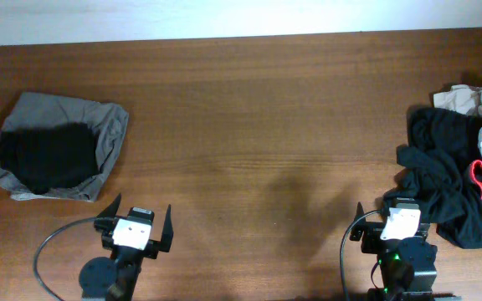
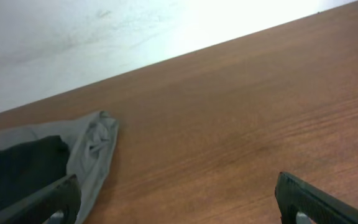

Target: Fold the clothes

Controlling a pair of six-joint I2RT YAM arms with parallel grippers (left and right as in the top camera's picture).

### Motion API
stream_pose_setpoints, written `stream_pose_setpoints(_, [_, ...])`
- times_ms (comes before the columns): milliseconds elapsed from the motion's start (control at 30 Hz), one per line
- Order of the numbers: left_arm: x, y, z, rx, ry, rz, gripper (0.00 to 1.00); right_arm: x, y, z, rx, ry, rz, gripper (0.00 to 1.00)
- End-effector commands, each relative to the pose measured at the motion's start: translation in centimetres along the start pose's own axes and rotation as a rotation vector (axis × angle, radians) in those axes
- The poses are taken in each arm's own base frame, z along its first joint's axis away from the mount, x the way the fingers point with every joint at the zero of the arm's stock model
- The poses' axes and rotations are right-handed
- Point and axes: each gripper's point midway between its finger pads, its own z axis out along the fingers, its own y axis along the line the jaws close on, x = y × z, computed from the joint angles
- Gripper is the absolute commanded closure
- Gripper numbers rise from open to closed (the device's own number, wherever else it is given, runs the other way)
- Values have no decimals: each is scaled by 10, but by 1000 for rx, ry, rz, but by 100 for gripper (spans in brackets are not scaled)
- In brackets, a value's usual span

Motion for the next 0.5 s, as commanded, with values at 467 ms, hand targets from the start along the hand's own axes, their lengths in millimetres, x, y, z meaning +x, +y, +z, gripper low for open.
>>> stream_pose_setpoints(467, [8,-6,9,20,-33,-9,1,-1,-1,0,6,-9,11,1])
